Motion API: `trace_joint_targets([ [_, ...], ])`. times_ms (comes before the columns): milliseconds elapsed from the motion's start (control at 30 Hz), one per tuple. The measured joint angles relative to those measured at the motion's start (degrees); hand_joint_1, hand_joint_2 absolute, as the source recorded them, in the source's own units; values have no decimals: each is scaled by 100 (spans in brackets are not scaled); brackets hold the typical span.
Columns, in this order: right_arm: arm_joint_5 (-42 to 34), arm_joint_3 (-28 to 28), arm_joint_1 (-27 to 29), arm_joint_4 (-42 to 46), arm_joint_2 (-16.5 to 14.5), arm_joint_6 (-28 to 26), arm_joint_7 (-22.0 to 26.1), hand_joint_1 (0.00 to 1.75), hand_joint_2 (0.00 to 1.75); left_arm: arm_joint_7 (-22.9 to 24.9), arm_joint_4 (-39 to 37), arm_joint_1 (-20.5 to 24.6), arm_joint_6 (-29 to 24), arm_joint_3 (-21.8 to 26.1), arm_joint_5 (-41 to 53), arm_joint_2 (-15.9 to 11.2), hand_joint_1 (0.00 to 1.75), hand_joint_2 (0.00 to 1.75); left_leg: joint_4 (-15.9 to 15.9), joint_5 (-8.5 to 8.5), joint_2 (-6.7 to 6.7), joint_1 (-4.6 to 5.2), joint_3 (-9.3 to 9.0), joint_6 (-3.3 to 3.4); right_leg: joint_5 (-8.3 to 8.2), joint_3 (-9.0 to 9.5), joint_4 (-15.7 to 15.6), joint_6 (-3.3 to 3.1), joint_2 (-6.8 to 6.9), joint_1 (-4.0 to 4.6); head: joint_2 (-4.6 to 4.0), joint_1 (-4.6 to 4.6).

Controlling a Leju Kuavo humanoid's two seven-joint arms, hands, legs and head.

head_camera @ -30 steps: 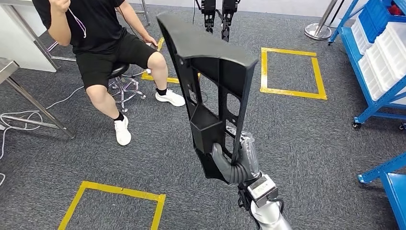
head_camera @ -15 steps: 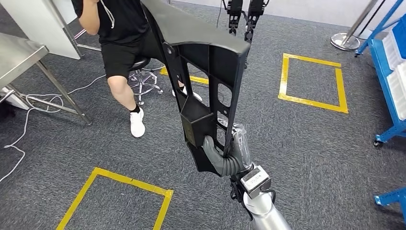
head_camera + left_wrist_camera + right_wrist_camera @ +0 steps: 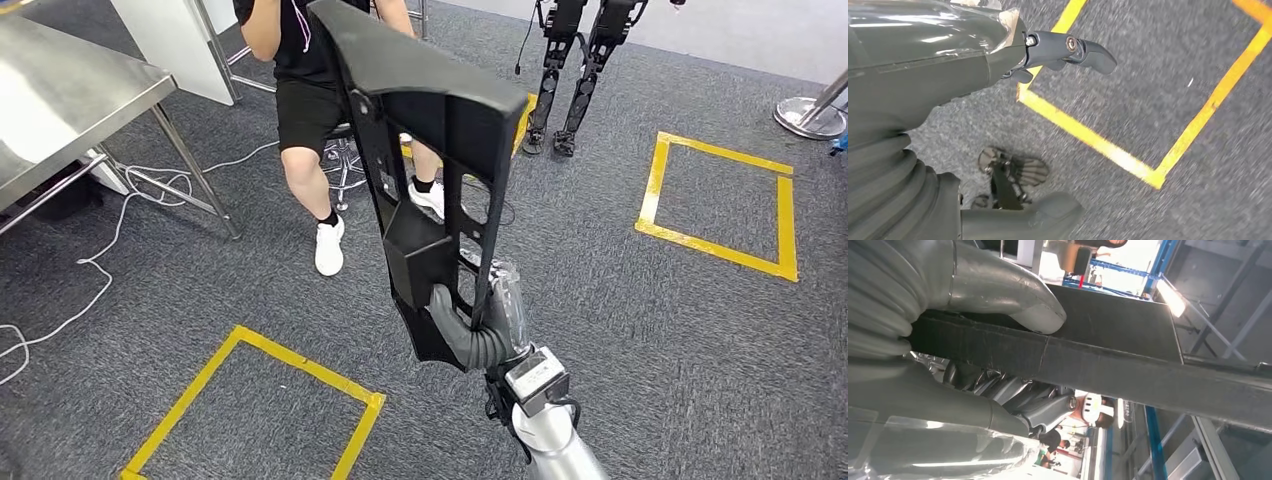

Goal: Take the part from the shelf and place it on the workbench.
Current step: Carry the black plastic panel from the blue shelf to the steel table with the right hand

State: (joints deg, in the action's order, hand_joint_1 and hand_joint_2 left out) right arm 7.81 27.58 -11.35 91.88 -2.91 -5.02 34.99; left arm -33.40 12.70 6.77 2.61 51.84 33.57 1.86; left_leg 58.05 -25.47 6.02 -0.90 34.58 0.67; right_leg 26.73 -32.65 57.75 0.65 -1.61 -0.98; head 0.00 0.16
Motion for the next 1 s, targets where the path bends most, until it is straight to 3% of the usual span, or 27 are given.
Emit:
trace_joint_targets([
  [67, 14, -5, -13, 8, -24, 37, -4, 175, 175, 19, 0, 1, -31, -6, 40, 4, 0, 175, 281, -178, -238, -10, 132, -62, -16, 30, -40, -95, 98, -19, -1, -21],
  [100, 20, -9, -17, 11, -34, 64, -8, 175, 175, 25, 0, 7, -45, -9, 56, 6, 0, 175, 589, -344, -393, -14, 278, -84, -13, 40, -47, -131, 151, -12, -1, -32],
  [167, 23, -16, -17, 9, -42, 121, -24, 175, 175, 45, 0, 9, -73, -14, 82, 10, 0, 175, 1326, -658, -535, -27, 659, -125, 5, 48, -46, -180, 266, 15, 0, -43],
  [200, 25, -18, -18, 7, -42, 149, -35, 175, 175, 55, 0, 1, -82, -15, 82, 13, 0, 175, 1543, -699, -560, -33, 784, -138, 13, 51, -44, -191, 326, 25, 0, -42],
  [233, 25, -20, -22, 4, -43, 176, -45, 175, 175, 63, 0, -7, -86, -15, 65, 16, 0, 175, 1551, -631, -580, -37, 806, -144, 23, 56, -43, -194, 384, 30, -1, -44],
  [267, 26, -20, -32, -2, -44, 202, -52, 175, 175, 64, 0, -12, -87, -9, 26, 17, 0, 175, 1338, -471, -611, -38, 711, -141, 33, 65, -43, -192, 438, 34, -1, -44],
  [333, 20, -22, -64, -19, -51, 253, -63, 175, 175, 58, 0, -6, -83, 5, -77, 17, 0, 175, 567, -115, -814, -16, 320, -103, 61, 94, -40, -167, 534, 59, -1, -47],
  [400, -1, -25, -101, -39, -67, 303, -69, 175, 175, 49, 0, 6, -77, 15, -139, 19, 0, 175, 91, 25, -961, 27, 80, -39, 93, 113, -37, -119, 622, 103, 0, -41],
  [500, -20, -20, -145, -70, -108, 357, -77, 175, 175, 40, 0, -18, -71, 49, -174, 21, 0, 175, -1, 46, -822, 50, 60, 58, 135, 130, -34, -34, 738, 125, -1, -28],
  [567, -39, -10, -184, -91, -133, 389, -85, 175, 175, 29, 0, -41, -71, 95, -204, 28, 0, 175, -62, 85, -714, 23, 19, 134, 264, 50, 190, -1, 571, 112, -1, -23],
  [633, -74, -6, -214, -128, -136, 408, -96, 175, 175, 18, 0, -49, -71, 134, -225, 40, 0, 175, -85, 106, -592, 10, 3, 183, 561, -269, 871, -30, 307, 78, -1, -11],
  [667, -91, -5, -220, -155, -132, 411, -101, 175, 175, 16, 0, -55, -71, 146, -227, 47, 0, 175, -83, 109, -521, 8, 6, 197, 705, -473, 1266, -41, 242, 65, 0, -8],
  [700, -104, -6, -220, -183, -127, 413, -107, 175, 175, 14, 0, -67, -71, 154, -228, 53, 0, 175, -81, 108, -445, 8, 7, 197, 781, -627, 1546, -29, 216, 52, -1, -5],
  [733, -115, -6, -222, -208, -125, 414, -109, 175, 175, 13, 0, -80, -71, 156, -228, 60, 0, 175, -77, 107, -370, 7, 6, 194, 762, -681, 1615, 8, 205, 40, -1, -5],
  [767, -123, -6, -228, -228, -124, 416, -109, 175, 175, 13, 0, -93, -71, 158, -229, 68, 0, 175, -71, 105, -295, 3, 3, 189, 650, -622, 1451, 63, 193, 25, -1, -5],
  [833, -141, -5, -268, -263, -127, 428, -110, 175, 175, 10, 0, -102, -71, 162, -229, 85, 0, 175, -41, 92, -148, -5, 6, 157, 306, -286, 672, 167, 83, -17, 0, -1],
  [867, -153, -3, -297, -280, -132, 437, -110, 175, 175, 8, 0, -103, -71, 165, -229, 91, 0, 175, -19, 79, -83, -1, 18, 125, 176, -129, 334, 176, 24, -30, 0, 1],
  [933, -181, -1, -345, -309, -146, 450, -111, 175, 175, 2, 0, -109, -71, 179, -228, 94, 0, 175, 5, 72, 2, 3, 53, 49, 77, -5, 53, 114, -33, -23, -1, 0],
  [1000, -204, 1, -361, -322, -167, 452, -112, 175, 175, -2, 0, -131, -69, 197, -221, 96, 0, 175, 1, 83, 22, -20, 79, -19, 45, 4, 41, 20, 40, -15, -1, -5],
])
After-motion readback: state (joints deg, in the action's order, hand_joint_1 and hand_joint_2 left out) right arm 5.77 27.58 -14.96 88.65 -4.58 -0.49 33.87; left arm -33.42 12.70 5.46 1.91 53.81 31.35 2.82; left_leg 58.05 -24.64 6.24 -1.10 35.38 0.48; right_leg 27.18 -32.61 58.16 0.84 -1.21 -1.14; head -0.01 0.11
